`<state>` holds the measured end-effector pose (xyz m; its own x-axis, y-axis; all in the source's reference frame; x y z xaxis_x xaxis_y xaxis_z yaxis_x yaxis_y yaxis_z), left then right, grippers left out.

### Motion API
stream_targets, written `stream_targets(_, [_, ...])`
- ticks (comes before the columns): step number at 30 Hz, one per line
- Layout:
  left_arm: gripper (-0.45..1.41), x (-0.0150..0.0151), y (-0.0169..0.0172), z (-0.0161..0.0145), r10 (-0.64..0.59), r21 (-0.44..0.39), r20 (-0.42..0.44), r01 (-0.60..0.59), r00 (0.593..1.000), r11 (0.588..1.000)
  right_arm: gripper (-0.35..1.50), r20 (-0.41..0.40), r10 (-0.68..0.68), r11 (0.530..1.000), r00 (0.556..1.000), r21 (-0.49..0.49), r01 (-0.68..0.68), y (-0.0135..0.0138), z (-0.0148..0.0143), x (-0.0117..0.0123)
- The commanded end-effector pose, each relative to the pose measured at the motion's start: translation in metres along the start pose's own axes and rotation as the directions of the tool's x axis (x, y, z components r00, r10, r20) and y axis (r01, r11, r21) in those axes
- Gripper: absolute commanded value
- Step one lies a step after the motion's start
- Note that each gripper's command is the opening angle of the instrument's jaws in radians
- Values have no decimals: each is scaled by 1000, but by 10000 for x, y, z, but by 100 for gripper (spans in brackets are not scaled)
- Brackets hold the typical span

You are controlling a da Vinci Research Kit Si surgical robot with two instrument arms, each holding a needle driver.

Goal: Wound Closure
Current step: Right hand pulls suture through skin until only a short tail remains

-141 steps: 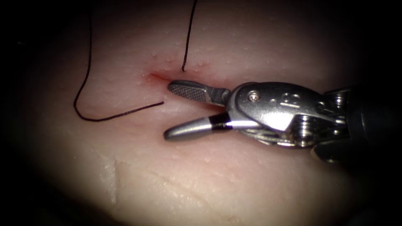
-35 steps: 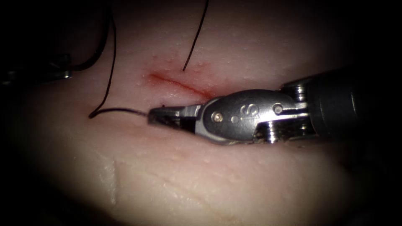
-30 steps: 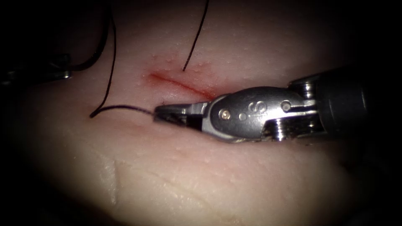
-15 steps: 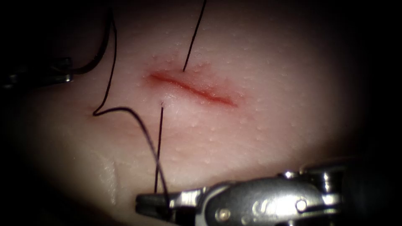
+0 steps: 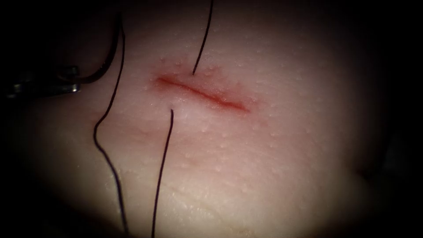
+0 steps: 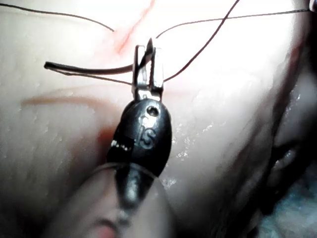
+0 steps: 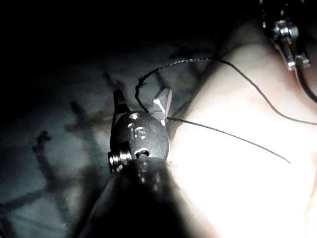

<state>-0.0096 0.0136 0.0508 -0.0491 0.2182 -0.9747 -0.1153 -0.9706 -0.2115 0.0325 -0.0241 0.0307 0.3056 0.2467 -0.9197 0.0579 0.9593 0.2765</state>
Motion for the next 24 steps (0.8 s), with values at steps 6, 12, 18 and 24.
stream_targets(6, [-45, -3, 12, 3, -4, -25, -9, 4, 1000, 1000, 133, 31, 27, 999, 999, -27, -26, 13, -63, -17])
stream_targets(12, [-45, -3, 12, 8, -10, -35, -6, 9, 1000, 999, 118, 51, 60, 993, 997, -100, -55, 73, -102, -22])
stream_targets(18, [-45, -3, 13, 11, -9, -37, -5, 8, 1000, 999, 132, 77, 24, 987, 997, -160, -11, 117, -75, -43])
stream_targets(24, [-45, -3, 16, 9, -7, -41, -4, 7, 1000, 999, 126, 56, -57, 989, 997, -131, 63, 137, -33, -76])
